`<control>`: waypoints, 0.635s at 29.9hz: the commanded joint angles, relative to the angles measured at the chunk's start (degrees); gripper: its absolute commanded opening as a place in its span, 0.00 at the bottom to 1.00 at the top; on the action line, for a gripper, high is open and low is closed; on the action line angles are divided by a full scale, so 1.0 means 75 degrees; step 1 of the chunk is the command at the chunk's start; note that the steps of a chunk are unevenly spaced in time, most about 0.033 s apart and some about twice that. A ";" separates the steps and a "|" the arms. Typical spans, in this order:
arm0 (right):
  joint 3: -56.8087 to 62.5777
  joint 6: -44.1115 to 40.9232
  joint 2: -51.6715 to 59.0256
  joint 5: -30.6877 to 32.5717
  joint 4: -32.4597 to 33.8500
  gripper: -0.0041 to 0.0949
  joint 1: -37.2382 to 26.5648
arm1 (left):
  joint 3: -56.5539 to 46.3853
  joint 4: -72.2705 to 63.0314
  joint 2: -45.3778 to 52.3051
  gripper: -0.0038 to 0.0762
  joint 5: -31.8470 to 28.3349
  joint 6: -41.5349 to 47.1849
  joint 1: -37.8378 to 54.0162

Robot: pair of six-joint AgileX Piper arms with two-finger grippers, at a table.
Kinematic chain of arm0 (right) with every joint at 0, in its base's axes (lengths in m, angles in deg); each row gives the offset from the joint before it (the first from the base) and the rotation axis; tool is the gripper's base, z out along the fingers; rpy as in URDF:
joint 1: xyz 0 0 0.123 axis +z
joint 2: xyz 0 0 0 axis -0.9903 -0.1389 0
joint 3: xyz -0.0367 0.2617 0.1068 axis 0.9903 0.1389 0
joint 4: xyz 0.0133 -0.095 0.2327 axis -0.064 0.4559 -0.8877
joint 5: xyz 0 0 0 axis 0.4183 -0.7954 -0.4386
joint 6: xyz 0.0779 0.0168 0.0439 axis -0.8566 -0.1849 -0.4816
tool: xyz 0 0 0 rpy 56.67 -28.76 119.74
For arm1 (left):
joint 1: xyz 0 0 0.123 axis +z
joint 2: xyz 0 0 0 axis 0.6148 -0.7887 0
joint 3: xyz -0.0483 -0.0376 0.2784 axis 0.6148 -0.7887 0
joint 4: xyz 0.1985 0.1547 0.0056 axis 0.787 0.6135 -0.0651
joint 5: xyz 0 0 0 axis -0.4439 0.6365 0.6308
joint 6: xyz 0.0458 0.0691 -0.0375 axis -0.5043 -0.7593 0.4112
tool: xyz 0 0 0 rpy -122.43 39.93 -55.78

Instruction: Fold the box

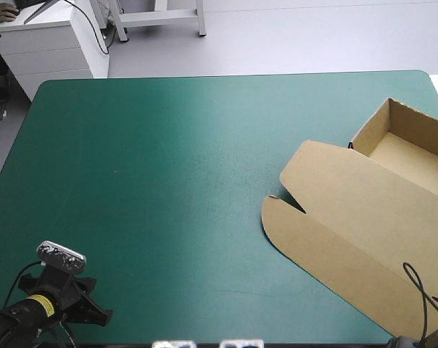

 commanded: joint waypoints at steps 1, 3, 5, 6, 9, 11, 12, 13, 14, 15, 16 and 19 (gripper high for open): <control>-0.0198 0.0365 0.0965 0.0055 -0.0969 0.30 -0.0037 | 0.0203 -0.0008 -0.0039 0.04 -0.0327 0.0069 -0.0017; -0.0180 0.0729 0.1375 0.0055 -0.1646 0.19 -0.0026 | 0.0203 -0.0008 -0.0039 0.04 -0.0327 0.0069 -0.0017; 0.0009 0.0931 0.1835 0.0055 -0.2027 0.12 0.0098 | 0.0203 -0.0008 -0.0039 0.04 -0.0327 0.0069 -0.0017; 0.0167 0.0930 0.2099 0.0055 -0.1869 0.10 0.0269 | 0.0203 -0.0008 -0.0039 0.04 -0.0327 0.0069 -0.0017; 0.0787 0.0895 0.2818 0.0055 -0.1148 0.09 0.1032 | 0.0203 -0.0008 -0.0039 0.04 -0.0327 0.0069 -0.0017; 0.1376 0.0845 0.3311 0.0055 -0.0718 0.09 0.1709 | 0.0203 -0.0008 -0.0039 0.04 -0.0327 0.0069 -0.0017; 0.1699 0.0845 0.3561 0.0055 -0.0645 0.09 0.2054 | 0.0203 -0.0008 -0.0039 0.04 -0.0327 0.0069 -0.0017; 0.2030 0.0845 0.3819 0.0055 -0.0629 0.09 0.2380 | 0.0203 -0.0008 -0.0039 0.04 -0.0327 0.0069 -0.0017; 0.2366 0.0845 0.4061 0.0055 -0.0667 0.09 0.2683 | 0.0203 -0.0008 -0.0039 0.04 -0.0327 0.0069 -0.0017; 0.2640 0.0845 0.4256 0.0055 -0.0774 0.09 0.2911 | 0.0203 -0.0008 -0.0039 0.04 -0.0327 0.0069 -0.0017; 0.2998 0.0832 0.4498 0.0055 -0.0929 0.09 0.3170 | 0.0203 -0.0008 -0.0039 0.04 -0.0327 0.0069 -0.0017; 0.4059 0.0813 0.5215 -0.0247 -0.1286 0.09 0.3730 | 0.0203 -0.0008 -0.0039 0.04 -0.0327 0.0055 -0.0017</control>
